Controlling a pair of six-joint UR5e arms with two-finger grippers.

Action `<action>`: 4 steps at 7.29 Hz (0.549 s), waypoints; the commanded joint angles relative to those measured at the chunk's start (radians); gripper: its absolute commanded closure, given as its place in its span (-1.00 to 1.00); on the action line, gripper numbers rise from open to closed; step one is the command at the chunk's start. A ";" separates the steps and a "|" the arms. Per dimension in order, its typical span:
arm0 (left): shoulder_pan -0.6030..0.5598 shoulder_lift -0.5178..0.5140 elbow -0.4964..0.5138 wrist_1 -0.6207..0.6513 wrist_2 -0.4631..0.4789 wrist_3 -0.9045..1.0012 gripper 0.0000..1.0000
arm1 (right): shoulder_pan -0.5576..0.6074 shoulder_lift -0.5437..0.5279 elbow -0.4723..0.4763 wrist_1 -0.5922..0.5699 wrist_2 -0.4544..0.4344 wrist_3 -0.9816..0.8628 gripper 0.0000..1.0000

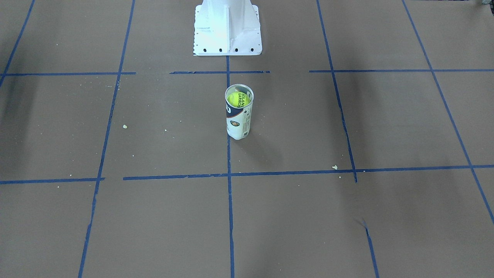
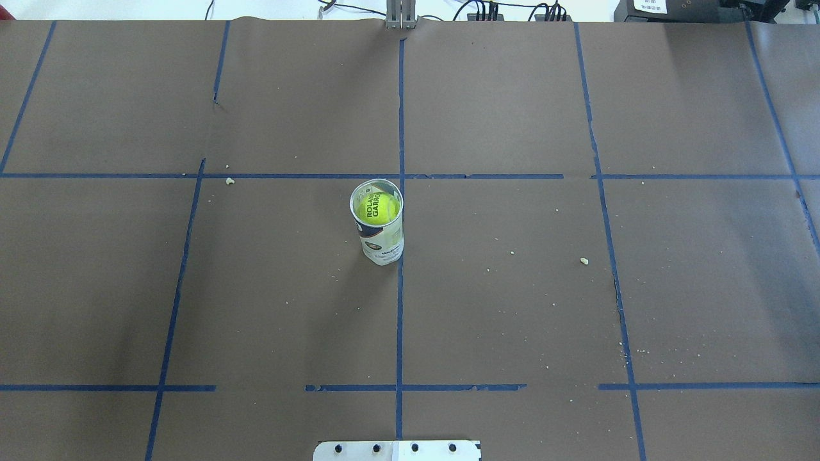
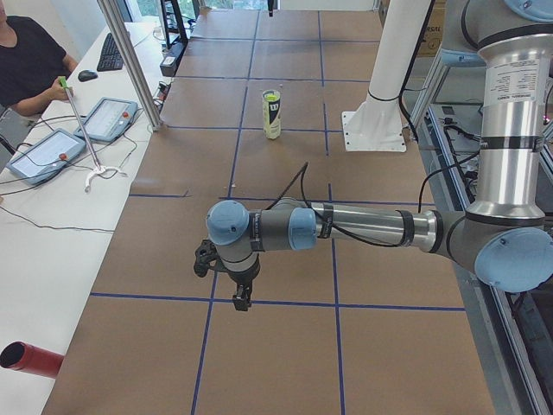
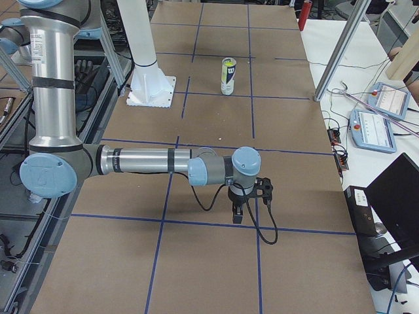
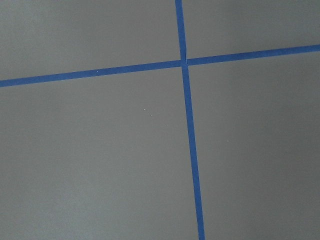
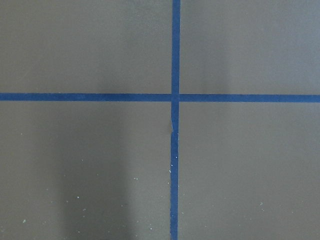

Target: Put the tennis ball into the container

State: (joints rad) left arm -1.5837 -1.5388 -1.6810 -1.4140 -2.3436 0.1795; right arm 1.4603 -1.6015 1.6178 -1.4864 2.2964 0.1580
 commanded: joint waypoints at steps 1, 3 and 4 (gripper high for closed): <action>-0.001 -0.003 0.003 0.000 0.000 -0.006 -1.00 | 0.000 0.000 0.001 0.000 0.000 0.000 -1.00; -0.002 -0.001 0.003 0.001 0.001 -0.002 -1.00 | 0.000 0.000 0.001 0.000 0.000 0.000 -1.00; -0.005 -0.001 0.003 0.001 0.001 -0.002 -1.00 | 0.000 0.000 0.001 0.000 0.000 0.000 -1.00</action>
State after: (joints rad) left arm -1.5867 -1.5407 -1.6787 -1.4130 -2.3429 0.1772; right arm 1.4603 -1.6015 1.6183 -1.4864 2.2963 0.1580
